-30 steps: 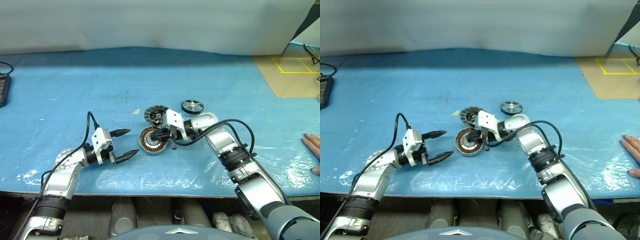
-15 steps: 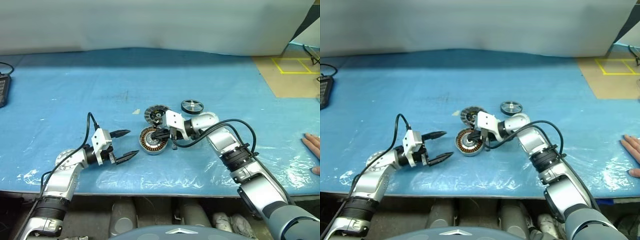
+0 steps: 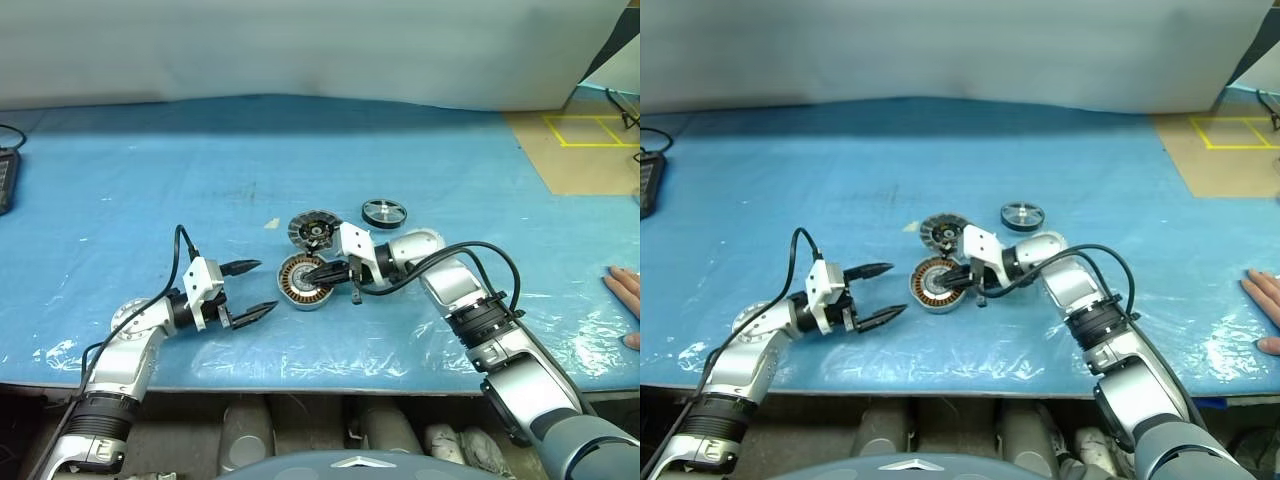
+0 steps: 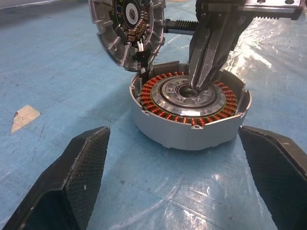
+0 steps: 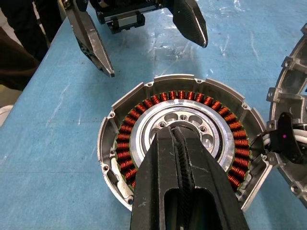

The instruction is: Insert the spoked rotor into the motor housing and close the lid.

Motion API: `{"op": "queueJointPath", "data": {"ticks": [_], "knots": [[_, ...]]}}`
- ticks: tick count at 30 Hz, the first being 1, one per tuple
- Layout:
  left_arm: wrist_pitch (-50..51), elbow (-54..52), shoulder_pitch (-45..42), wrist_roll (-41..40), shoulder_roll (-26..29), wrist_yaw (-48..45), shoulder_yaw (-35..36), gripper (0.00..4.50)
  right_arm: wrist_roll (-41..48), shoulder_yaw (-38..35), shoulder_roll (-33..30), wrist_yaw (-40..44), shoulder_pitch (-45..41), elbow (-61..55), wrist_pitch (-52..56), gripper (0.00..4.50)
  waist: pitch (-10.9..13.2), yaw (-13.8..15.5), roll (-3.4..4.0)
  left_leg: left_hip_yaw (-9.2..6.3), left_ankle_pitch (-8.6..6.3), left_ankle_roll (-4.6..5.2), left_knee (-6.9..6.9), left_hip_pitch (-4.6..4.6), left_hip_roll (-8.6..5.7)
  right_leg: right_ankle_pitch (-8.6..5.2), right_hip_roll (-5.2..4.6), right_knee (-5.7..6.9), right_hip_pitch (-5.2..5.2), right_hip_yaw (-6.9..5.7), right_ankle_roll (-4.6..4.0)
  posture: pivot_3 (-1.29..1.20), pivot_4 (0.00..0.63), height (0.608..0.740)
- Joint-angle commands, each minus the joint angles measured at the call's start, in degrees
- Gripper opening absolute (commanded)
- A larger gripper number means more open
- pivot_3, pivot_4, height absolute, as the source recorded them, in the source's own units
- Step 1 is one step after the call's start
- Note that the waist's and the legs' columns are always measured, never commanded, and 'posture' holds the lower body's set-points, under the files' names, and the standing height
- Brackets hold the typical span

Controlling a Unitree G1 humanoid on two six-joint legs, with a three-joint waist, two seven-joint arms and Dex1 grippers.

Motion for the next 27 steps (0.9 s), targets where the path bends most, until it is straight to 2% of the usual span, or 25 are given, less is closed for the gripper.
{"op": "queueJointPath", "data": {"ticks": [1, 9, 27], "knots": [[-0.4, -1.5, 0.0, -0.3, 0.3, -0.2, 0.0, 4.50, 2.2, -1.5, 0.3, 0.4, -0.3, -2.7, 0.1, 0.03, 0.0, 0.0, 0.00, 0.00, 0.00, 0.00, 0.00, 0.00, 0.00, 0.00, 0.00, 0.00, 0.00, 0.00, 0.00, 0.00, 0.150, 0.740], [-0.5, -1.0, -0.2, -0.2, 0.2, -0.2, -0.1, 4.50, 2.8, -1.8, 0.7, -0.3, -1.0, -2.1, 0.3, 0.03, 0.0, 0.0, 0.00, 0.01, 0.00, 0.00, -0.01, 0.00, 0.00, 0.00, 0.00, -0.01, -0.01, 0.00, 0.00, 0.00, 0.150, 0.740], [-0.8, -0.9, -0.2, -0.1, 0.0, 0.1, 0.1, 4.50, -4.5, 1.4, -0.6, -2.0, -1.4, 4.8, -6.3, 0.03, 0.0, 0.0, 0.00, 0.02, 0.00, 0.00, -0.01, 0.01, -0.01, 0.00, -0.01, 0.00, 0.00, 0.01, 0.00, 0.00, 0.150, 0.740]]}}
